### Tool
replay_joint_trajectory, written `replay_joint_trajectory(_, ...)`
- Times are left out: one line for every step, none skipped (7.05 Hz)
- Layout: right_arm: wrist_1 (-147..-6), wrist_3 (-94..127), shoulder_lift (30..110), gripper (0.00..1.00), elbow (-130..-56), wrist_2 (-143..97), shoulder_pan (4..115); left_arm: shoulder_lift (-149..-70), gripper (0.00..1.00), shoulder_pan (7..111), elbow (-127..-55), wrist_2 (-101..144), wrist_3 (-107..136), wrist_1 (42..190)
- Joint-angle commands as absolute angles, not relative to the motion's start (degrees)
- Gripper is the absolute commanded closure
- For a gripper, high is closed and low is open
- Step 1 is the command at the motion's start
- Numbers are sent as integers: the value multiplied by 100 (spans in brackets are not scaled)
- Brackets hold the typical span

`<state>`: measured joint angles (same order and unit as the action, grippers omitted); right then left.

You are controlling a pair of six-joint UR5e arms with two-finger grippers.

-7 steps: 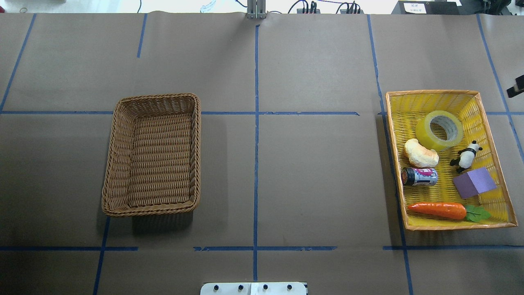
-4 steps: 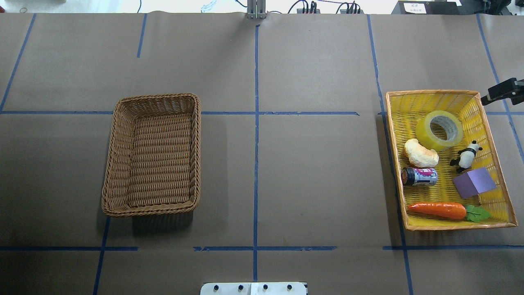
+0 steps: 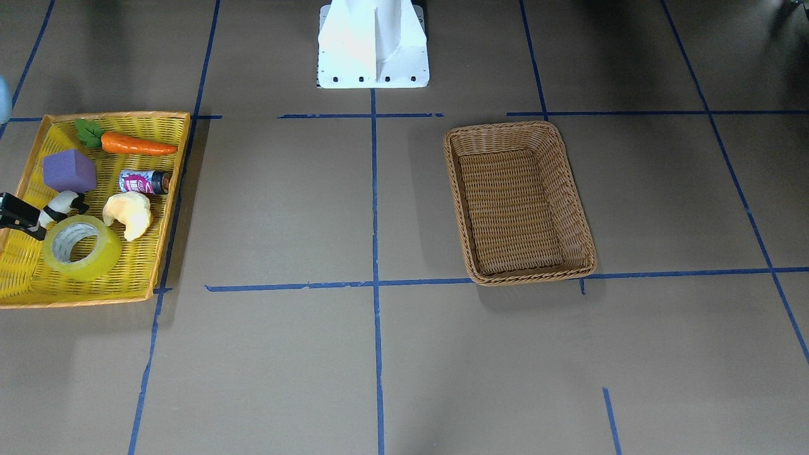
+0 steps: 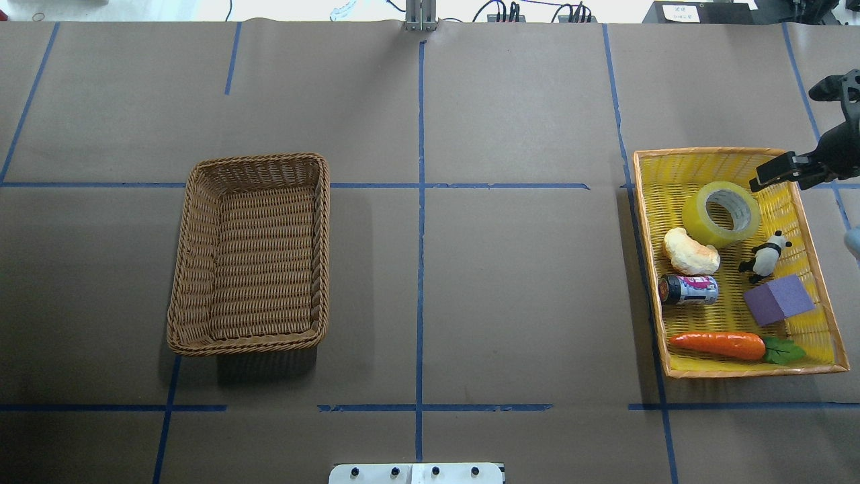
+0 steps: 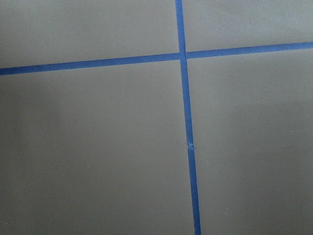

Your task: Move tape to another basket

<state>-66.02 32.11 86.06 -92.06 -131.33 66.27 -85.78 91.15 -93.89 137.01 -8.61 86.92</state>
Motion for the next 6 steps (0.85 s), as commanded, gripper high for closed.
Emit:
replay_joint_trajectory(-6601,3217,8422,0,-8897,-12930,6381,-8578,0,9123,-9378,13702,-861,8692)
replay_joint_trajectory(-6592,3208,8376,0,-8712,-12929,6311,-8578,0,9114,-9387,13702,-861,8692)
replay_joint_trajectory(-6566,3208,8341,0,-8588,-12920,6250,-8578,0,9123,-9395,13702,-861,8692)
replay_joint_trajectory(-6574,3208,8306,0,-8500,-12929,6223,-8578,0,9123,-9404,13702,-861,8692)
replay_joint_trajectory(-6574,3217,8306,0,-8473,-12929,6205,-8578,0,9114,-9422,13702,-853,8692)
replay_joint_trajectory(-6574,3217,8306,0,-8420,-12929,6196,-8578,0,9114,-9439,13702,-853,8692)
